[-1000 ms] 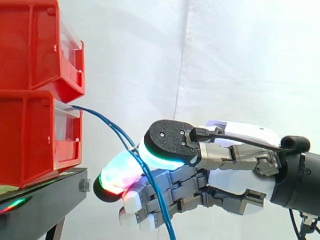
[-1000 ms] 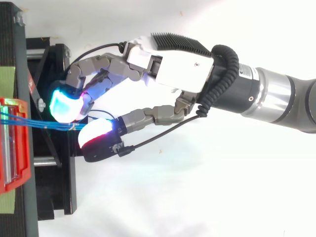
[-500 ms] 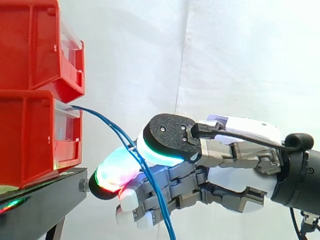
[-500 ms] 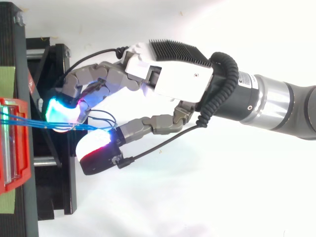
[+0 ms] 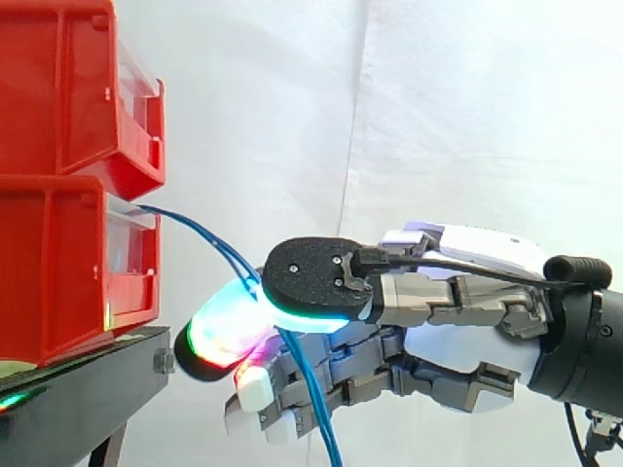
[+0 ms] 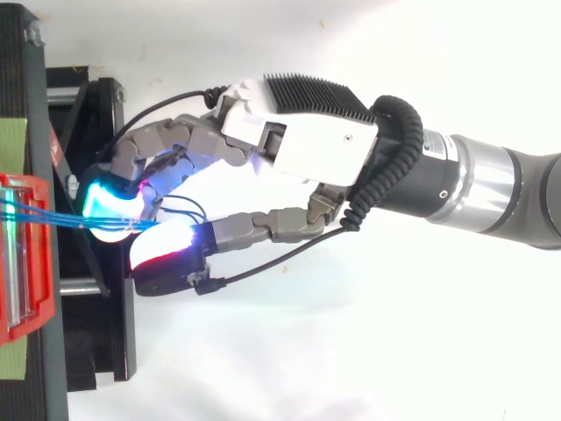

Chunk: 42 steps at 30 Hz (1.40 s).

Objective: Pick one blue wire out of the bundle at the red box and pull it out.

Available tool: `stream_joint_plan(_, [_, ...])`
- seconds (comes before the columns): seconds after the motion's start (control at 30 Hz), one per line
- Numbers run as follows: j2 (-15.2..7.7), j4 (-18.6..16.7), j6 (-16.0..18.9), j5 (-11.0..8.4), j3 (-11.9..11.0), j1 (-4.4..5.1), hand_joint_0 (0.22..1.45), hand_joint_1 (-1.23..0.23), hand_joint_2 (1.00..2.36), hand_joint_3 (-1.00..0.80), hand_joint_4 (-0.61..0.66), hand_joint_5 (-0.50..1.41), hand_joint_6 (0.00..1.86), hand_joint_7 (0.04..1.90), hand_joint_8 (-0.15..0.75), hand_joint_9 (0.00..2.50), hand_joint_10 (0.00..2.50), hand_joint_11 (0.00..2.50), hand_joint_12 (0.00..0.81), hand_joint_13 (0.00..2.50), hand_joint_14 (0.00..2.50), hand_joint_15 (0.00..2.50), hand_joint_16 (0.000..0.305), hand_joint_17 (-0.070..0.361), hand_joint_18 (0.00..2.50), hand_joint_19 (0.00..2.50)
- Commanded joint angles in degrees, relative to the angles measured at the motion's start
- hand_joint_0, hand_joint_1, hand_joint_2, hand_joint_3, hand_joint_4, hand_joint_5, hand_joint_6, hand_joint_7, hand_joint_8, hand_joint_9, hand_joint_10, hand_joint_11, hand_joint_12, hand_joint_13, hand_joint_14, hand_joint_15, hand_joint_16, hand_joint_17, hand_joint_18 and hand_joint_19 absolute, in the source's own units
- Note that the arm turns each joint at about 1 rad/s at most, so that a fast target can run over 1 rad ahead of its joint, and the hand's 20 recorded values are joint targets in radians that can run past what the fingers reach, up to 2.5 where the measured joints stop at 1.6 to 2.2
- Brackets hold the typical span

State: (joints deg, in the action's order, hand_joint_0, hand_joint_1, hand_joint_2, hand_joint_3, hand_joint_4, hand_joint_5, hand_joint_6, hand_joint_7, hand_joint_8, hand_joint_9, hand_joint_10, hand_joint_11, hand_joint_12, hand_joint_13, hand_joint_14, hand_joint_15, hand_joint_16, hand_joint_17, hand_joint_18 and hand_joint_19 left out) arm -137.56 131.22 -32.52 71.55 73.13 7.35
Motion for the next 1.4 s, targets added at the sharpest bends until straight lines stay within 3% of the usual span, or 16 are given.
stream_joint_plan(0.0, [0.0,0.0,0.1,0.08,0.0,-0.06,0.59,-0.7,1.02,-0.14,0.1,-0.19,0.95,1.03,0.365,0.83,0.01,0.49,0.438,0.89,0.01,0.31,0.058,0.13,0.81,0.41])
stream_joint_plan(0.37, [0.4,0.7,0.7,0.96,0.0,-0.5,0.61,-0.74,1.02,0.01,0.0,-0.15,0.95,1.11,0.4,0.88,0.01,0.49,0.472,0.93,0.01,0.32,0.065,0.147,0.88,0.38])
stream_joint_plan(0.63, [1.9,4.2,0.8,2.11,0.0,-0.68,0.62,-0.75,1.02,-0.01,-0.01,-0.15,0.95,1.1,0.395,0.88,0.01,0.49,0.471,0.94,0.01,0.32,0.064,0.144,0.88,0.38])
stream_joint_plan(0.7, [2.8,7.7,0.9,2.54,0.0,-0.68,0.61,-0.75,1.02,-0.04,0.0,-0.15,0.95,1.1,0.391,0.87,0.01,0.49,0.465,0.93,0.01,0.33,0.063,0.142,0.87,0.39])
stream_joint_plan(0.87, [4.2,12.1,1.0,3.16,0.0,-0.85,0.61,-0.75,1.02,-0.08,0.04,-0.16,0.95,1.11,0.38,0.87,0.01,0.49,0.456,0.93,0.01,0.33,0.061,0.138,0.86,0.39])
stream_joint_plan(0.93, [6.5,19.1,1.3,4.57,0.0,-1.2,0.62,-0.75,1.02,-0.09,0.05,-0.16,0.95,1.12,0.377,0.87,0.01,0.49,0.454,0.93,0.01,0.33,0.061,0.136,0.85,0.4])
stream_joint_plan(1.03, [8.2,23.9,2.1,5.53,0.0,-1.47,0.62,-0.75,1.02,-0.11,0.07,-0.16,0.95,1.12,0.368,0.86,0.01,0.49,0.446,0.92,0.01,0.33,0.059,0.132,0.84,0.4])
stream_joint_plan(1.07, [9.7,27.6,2.8,6.15,0.0,-1.82,0.62,-0.75,1.02,-0.12,0.07,-0.16,0.95,1.12,0.368,0.86,0.01,0.49,0.445,0.92,0.01,0.34,0.058,0.131,0.84,0.4])
stream_joint_plan(1.37, [15.0,39.2,3.4,6.59,0.0,-2.78,0.67,-0.83,1.01,-0.33,0.18,-0.15,0.93,1.2,0.375,0.89,0.01,0.5,0.441,0.95,0.01,0.33,0.057,0.128,0.88,0.38])
